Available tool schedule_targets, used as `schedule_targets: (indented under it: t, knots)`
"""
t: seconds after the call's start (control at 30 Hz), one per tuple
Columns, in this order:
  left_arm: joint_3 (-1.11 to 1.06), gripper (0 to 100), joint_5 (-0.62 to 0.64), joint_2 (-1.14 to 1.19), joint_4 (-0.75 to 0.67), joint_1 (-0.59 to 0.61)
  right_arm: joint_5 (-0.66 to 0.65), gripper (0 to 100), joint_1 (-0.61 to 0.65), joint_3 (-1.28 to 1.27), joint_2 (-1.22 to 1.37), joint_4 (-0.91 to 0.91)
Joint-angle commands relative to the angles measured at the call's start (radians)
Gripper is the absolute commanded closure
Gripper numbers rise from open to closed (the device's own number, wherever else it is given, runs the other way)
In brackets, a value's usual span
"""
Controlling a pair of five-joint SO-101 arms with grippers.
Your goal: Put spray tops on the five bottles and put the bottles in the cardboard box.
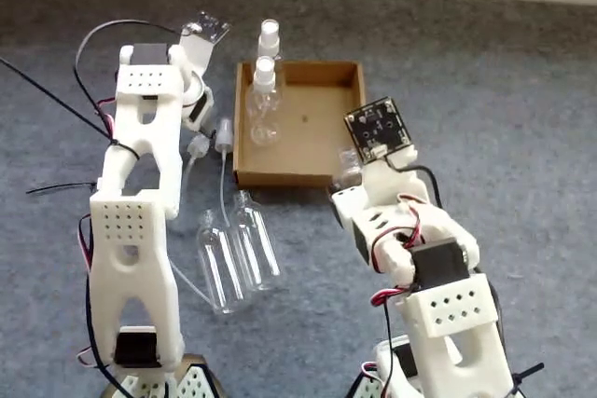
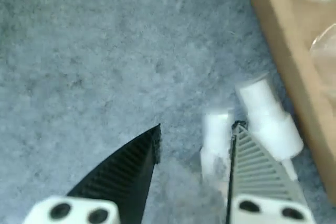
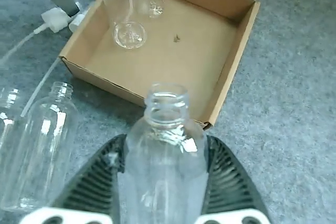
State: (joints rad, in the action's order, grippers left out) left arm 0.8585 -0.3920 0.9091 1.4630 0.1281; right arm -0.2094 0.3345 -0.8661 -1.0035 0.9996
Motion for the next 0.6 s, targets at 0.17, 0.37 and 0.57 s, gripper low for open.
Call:
schedule_targets:
  t: [0.17, 0.37, 0.57]
  knots:
    - [0.038, 84, -0.012, 0.042, 0.023, 0.013, 0.012, 99.4, 0.008, -0.108, -0.054, -0.099]
    - [0.065, 97, -0.005, 0.024, 0.051, 0.064, 0.005, 99.4, 0.008, -0.116, -0.054, -0.102]
    - [0.274, 100, 0.048, -0.081, 0.216, 0.153, 0.005, 99.4, 0.007, -0.116, -0.056, -0.108]
